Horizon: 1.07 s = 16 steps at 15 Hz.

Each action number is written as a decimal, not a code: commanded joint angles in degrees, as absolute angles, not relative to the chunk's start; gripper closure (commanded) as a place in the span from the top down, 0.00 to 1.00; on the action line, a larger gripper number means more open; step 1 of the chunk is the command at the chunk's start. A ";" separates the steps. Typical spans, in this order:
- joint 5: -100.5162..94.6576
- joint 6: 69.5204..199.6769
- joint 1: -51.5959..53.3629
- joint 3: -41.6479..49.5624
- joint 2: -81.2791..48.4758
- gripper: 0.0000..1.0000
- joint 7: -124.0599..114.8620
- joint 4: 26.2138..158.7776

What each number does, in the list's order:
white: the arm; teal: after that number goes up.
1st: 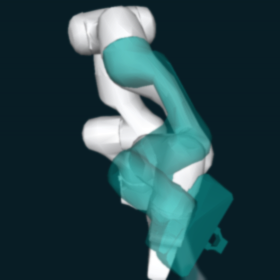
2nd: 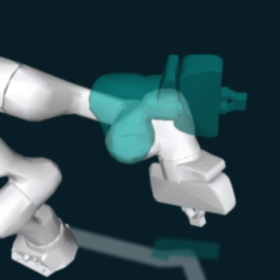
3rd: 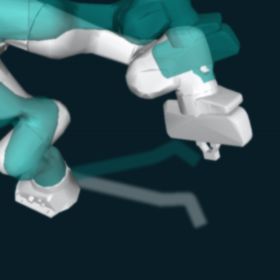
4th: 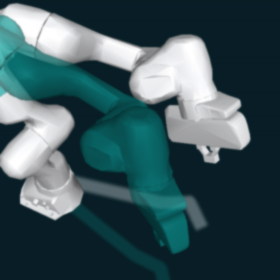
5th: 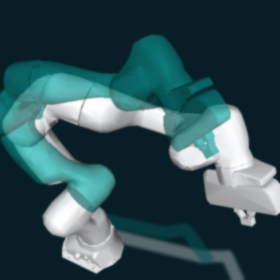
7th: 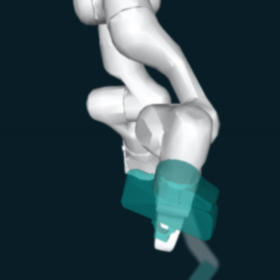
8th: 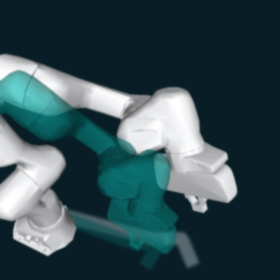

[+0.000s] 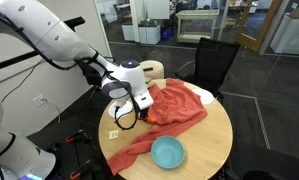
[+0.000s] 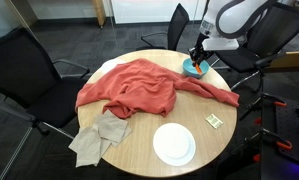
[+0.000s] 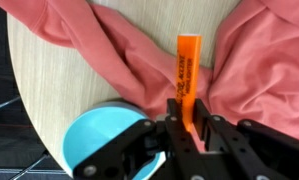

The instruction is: Pick up the pen from the light blue bowl and put it on the table

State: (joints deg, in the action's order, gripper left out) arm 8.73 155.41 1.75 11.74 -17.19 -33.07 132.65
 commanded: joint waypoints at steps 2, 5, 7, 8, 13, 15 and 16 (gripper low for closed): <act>7.24 155.40 4.32 8.07 -15.13 0.05 -32.33 136.91; 8.81 155.38 4.92 4.31 -16.13 0.05 -29.92 137.02; 9.72 154.02 4.89 2.02 -17.05 0.05 -27.72 136.67; 10.39 153.28 4.64 0.82 -17.44 0.05 -26.18 136.53; 11.07 151.54 4.52 -1.45 -22.22 0.05 -22.25 134.50; 10.75 151.29 4.60 -1.40 -24.66 0.05 -21.46 133.31; 10.62 151.04 4.52 -1.33 -25.77 0.05 -21.00 132.73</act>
State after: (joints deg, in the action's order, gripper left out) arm 9.78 153.45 5.05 -0.98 -22.71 -23.62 135.56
